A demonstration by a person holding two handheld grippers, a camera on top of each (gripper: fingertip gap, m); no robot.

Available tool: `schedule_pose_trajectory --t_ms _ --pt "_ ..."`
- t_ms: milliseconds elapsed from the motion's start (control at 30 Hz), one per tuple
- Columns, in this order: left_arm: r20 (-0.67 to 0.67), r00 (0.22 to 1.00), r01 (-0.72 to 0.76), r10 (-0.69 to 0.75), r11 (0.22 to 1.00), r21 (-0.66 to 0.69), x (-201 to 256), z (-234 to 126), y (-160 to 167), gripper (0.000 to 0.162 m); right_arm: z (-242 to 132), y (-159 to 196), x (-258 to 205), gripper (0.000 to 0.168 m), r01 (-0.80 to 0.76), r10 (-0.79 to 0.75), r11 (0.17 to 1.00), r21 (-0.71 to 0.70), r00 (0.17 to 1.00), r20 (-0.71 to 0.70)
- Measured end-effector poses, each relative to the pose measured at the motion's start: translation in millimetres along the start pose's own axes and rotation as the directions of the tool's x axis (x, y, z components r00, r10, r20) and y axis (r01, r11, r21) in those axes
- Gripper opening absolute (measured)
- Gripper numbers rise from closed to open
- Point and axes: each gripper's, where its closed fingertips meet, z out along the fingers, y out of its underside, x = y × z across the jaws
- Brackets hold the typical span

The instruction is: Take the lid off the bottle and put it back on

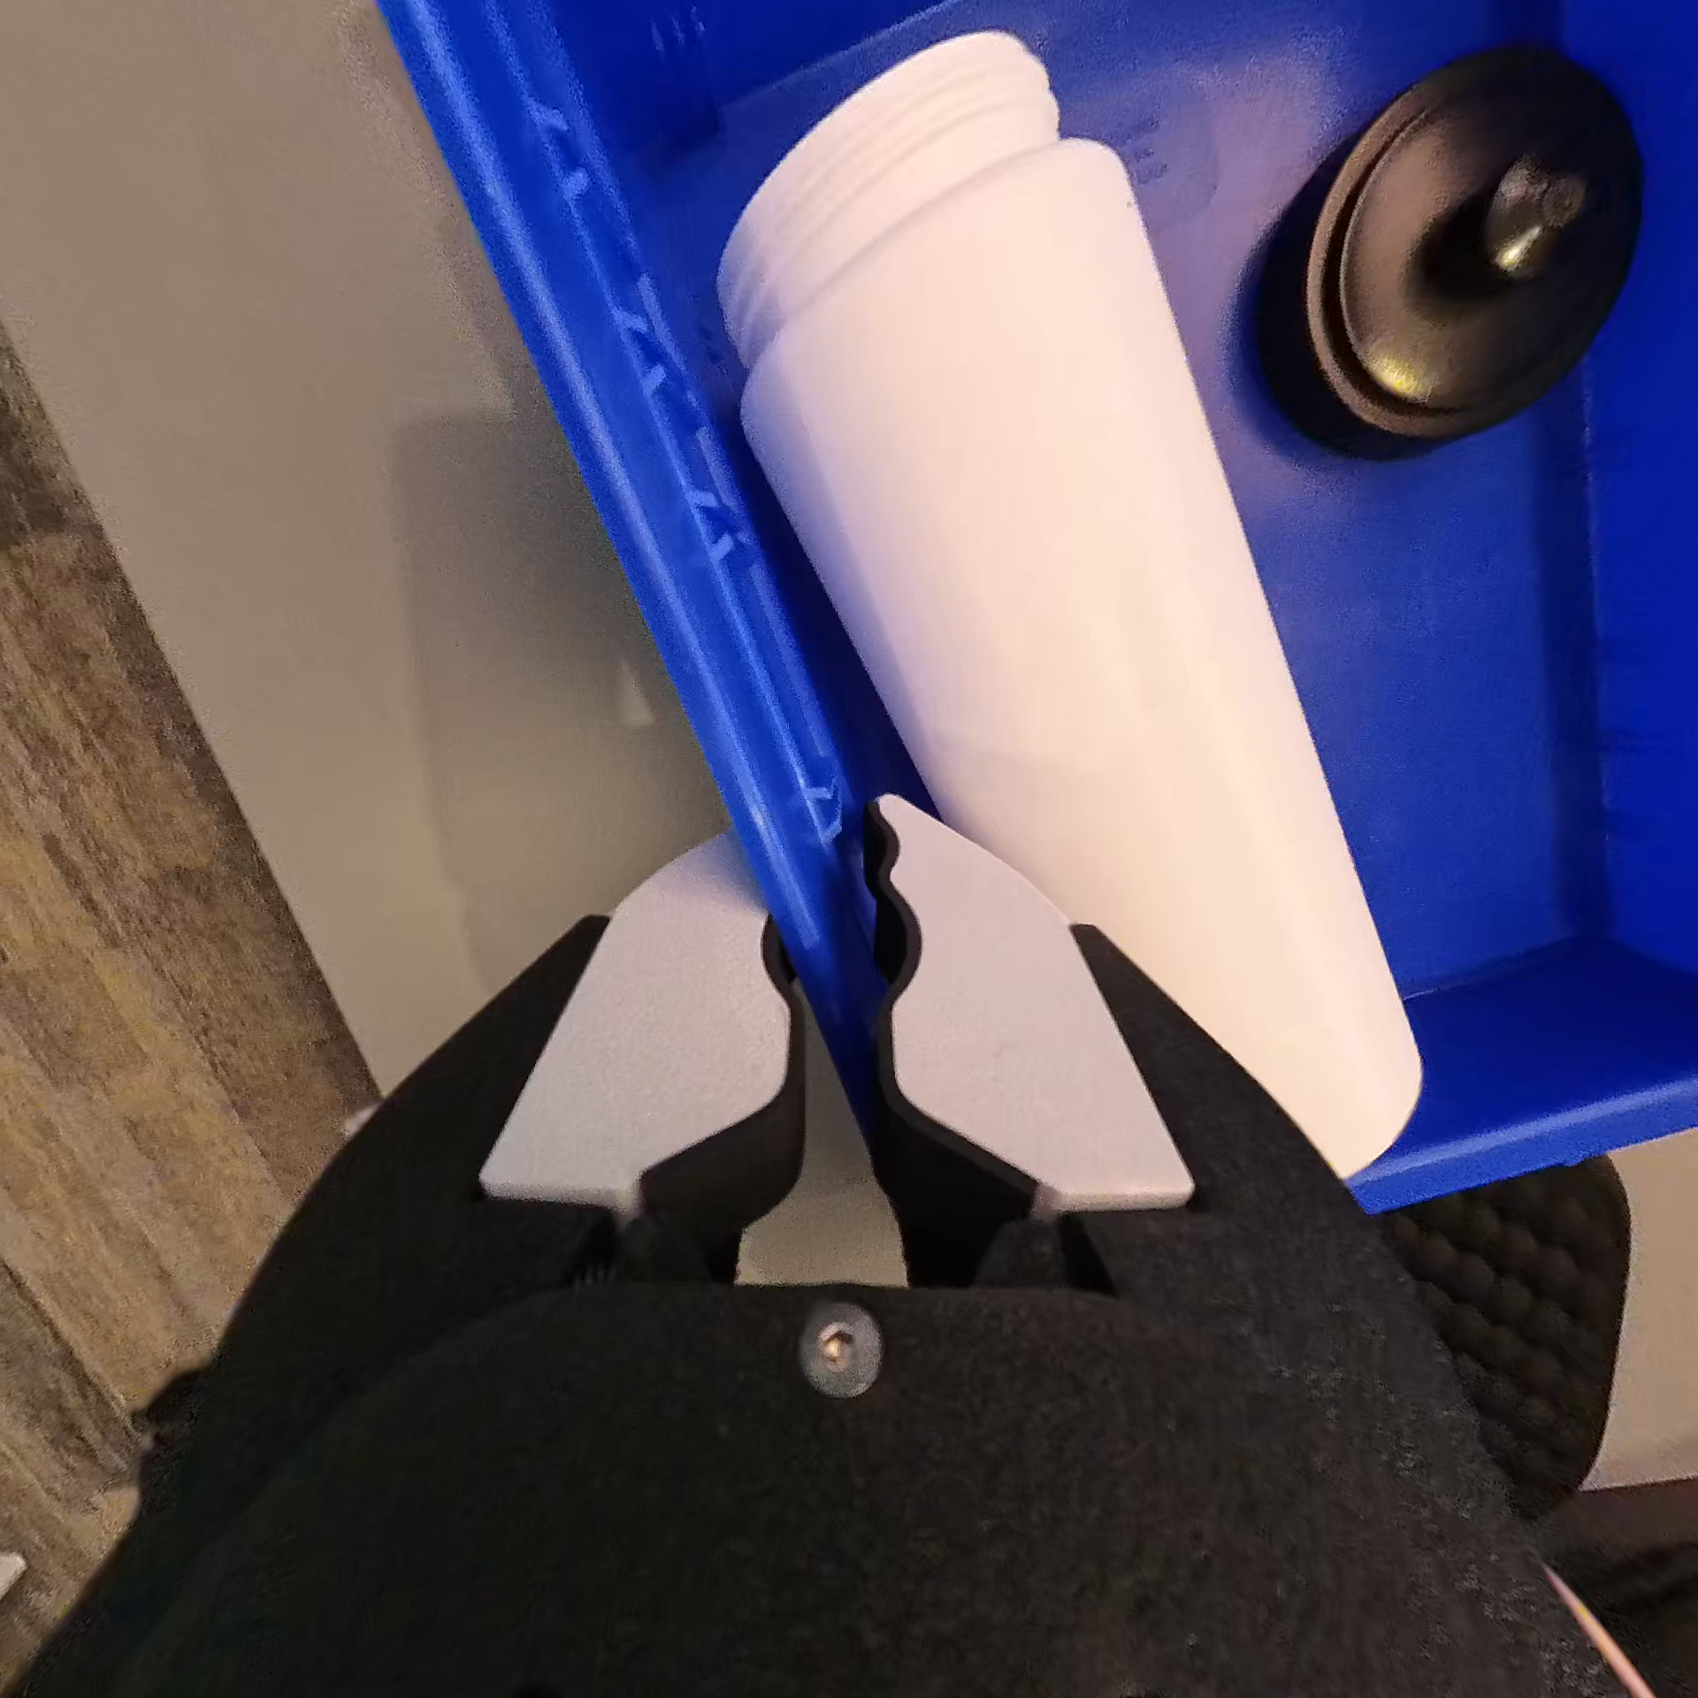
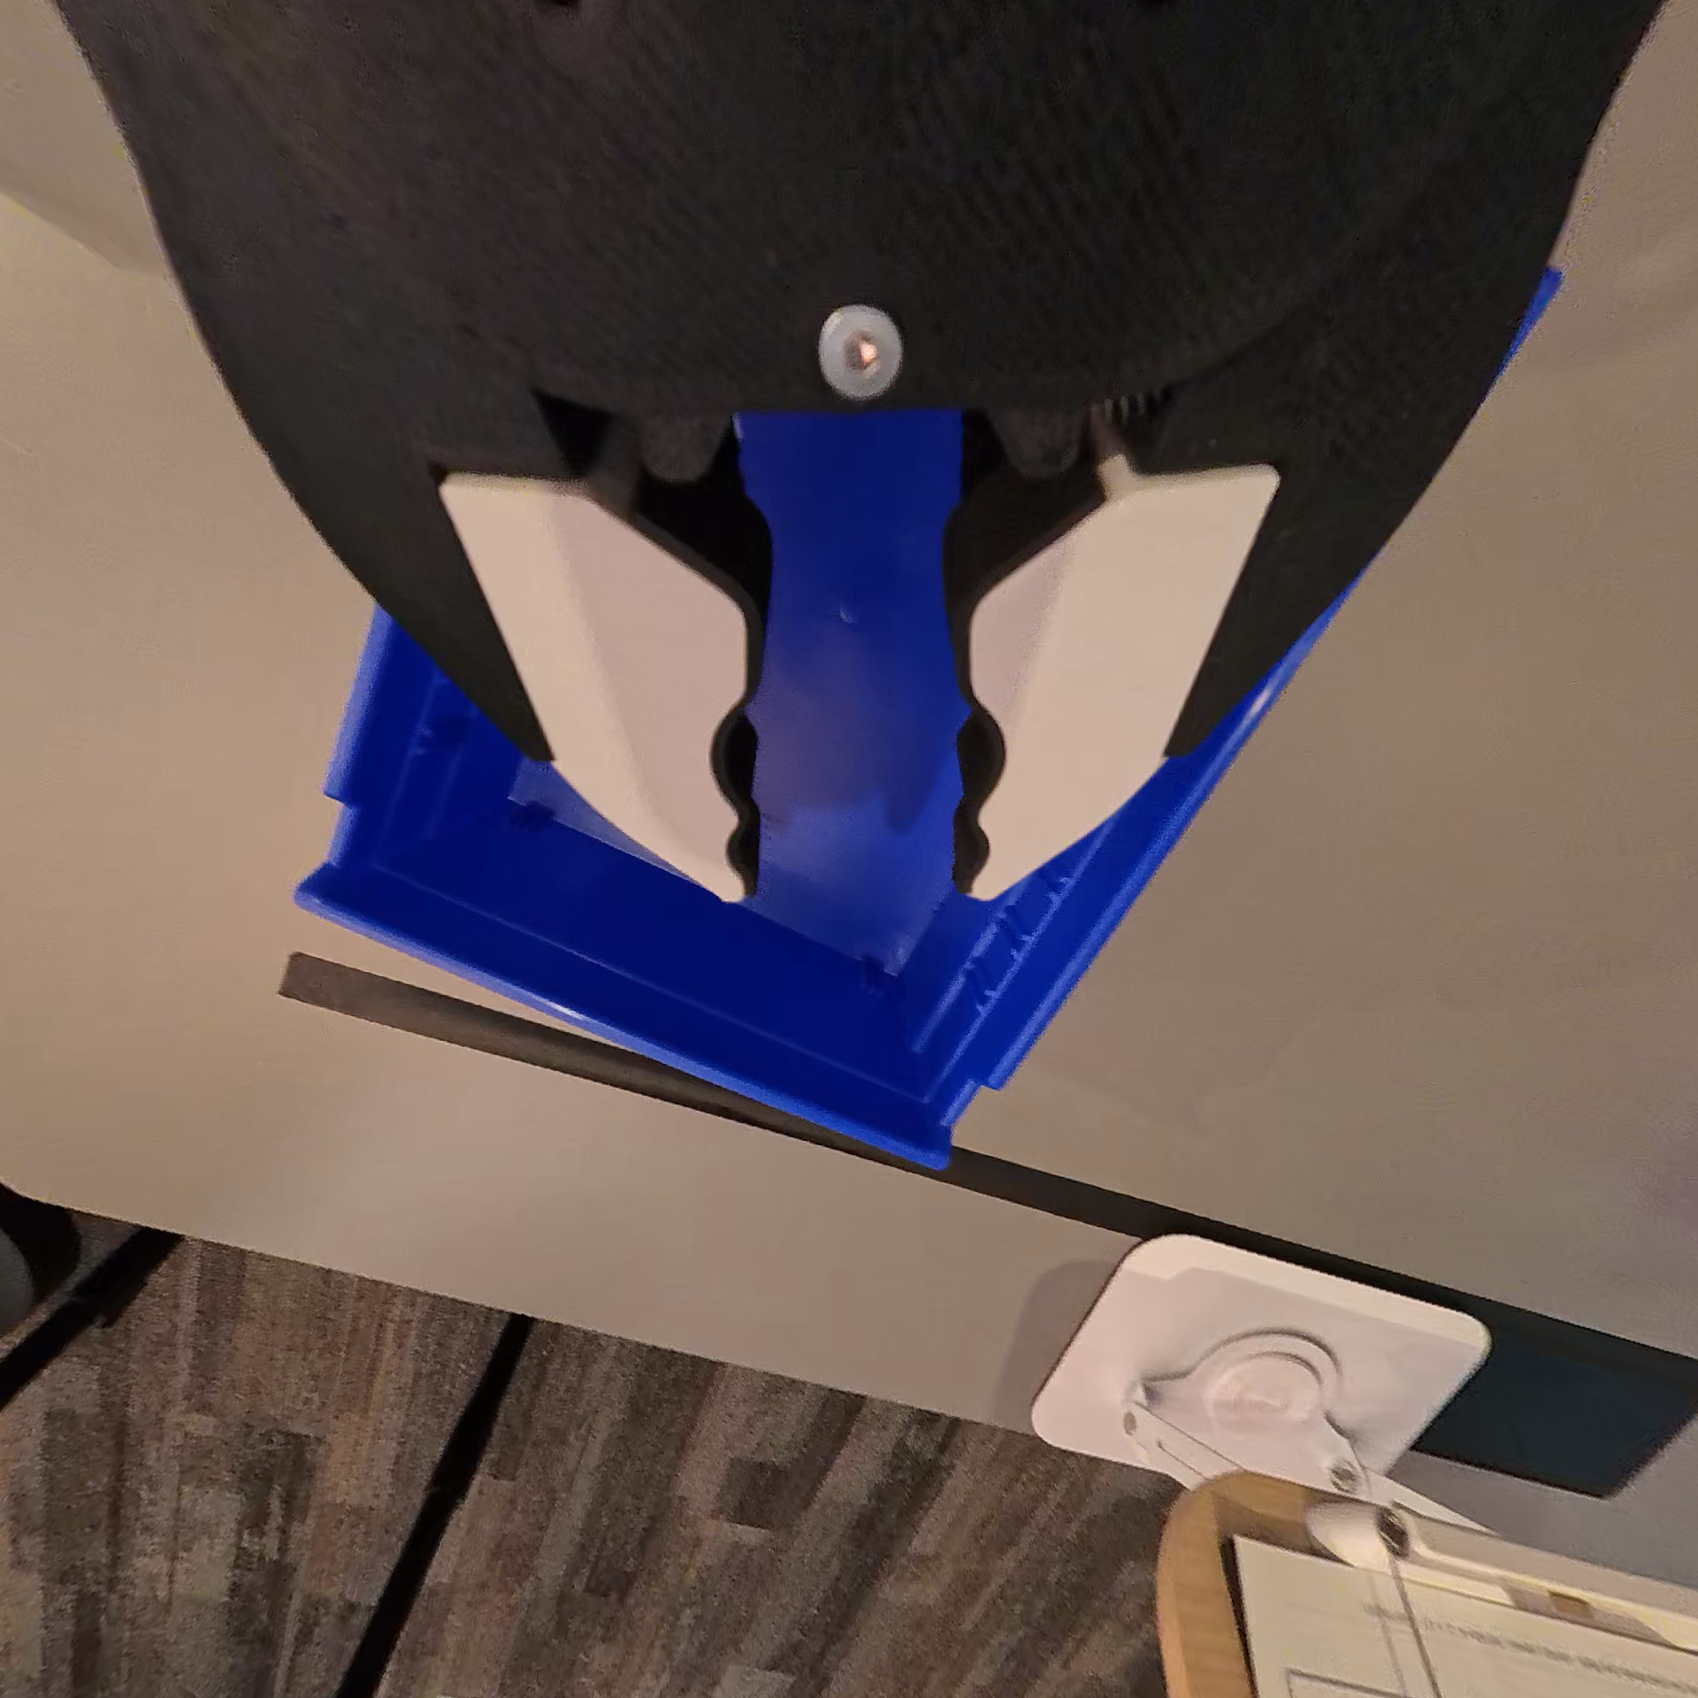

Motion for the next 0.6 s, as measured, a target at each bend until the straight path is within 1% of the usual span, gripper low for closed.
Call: schedule_pose_trajectory --t_ms 133,233,267,300,333,367,400,467,533,567,600 --pt "-0.024 0.998 -0.055 0.055 0.998 0.007 7.9 1.5 -4.4 0.009 -5.4 9.1 18.6 0.045 0.016 -0.02 0.999 -0.045 0.995 -0.094" --pt "-0.022 1.0 -0.01 0.01 1.0 0.001 7.8 1.7 -3.9 0.009 -13.6 18.7 34.3 0.044 0.008 -0.023 0.996 -0.092 0.986 -0.164" --pt "-0.015 1.0 0.005 -0.005 1.0 -0.004 6.7 1.4 -3.3 0.012 -17.0 25.3 42.9 0.044 0.002 -0.028 0.992 -0.127 0.978 -0.205" --pt "0.009 1.0 0.018 -0.018 1.0 -0.004 3.4 0.5 -3.3 0.02 -20.5 33.1 52.4 0.044 -0.006 -0.036 0.986 -0.167 0.968 -0.249" --pt "0.032 0.999 0.028 -0.028 1.0 -0.001 0.4 -2.0 -3.4 0.022 -23.9 40.9 61.2 0.045 -0.018 -0.041 0.979 -0.202 0.957 -0.286" --pt "0.034 0.999 0.037 -0.037 0.999 0.014 0.6 -5.9 -4.2 0.02 -26.0 48.6 68.2 0.044 -0.036 -0.038 0.972 -0.232 0.951 -0.307" --pt "0.03 0.999 0.042 -0.043 0.998 0.042 1.7 -11.6 -7.6 0.021 -26.7 55.7 73.2 0.044 -0.057 -0.027 0.966 -0.254 0.949 -0.314" --pt "0.051 0.996 0.061 -0.068 0.991 0.116 0.4 -28.2 -16.6 0.03 -24.6 69.6 77.6 0.045 -0.123 0.035 0.951 -0.284 0.954 -0.297" --pt "0.089 0.993 0.054 -0.072 0.98 0.189 0.4 -49.0 -23.8 0.03 -22.9 83.2 82.1 0.047 -0.189 0.093 0.929 -0.318 0.951 -0.294" --pt "0.113 0.991 0.039 -0.067 0.972 0.232 1.5 -61.0 -28.1 0.03 -23.1 85.4 84.7 0.048 -0.201 0.104 0.927 -0.316 0.949 -0.297" --pt "0.129 0.99 0.024 -0.062 0.959 0.282 4.3 -73.7 -33.4 0.03 -24.1 85.3 86.5 0.046 -0.212 0.118 0.928 -0.305 0.947 -0.298"
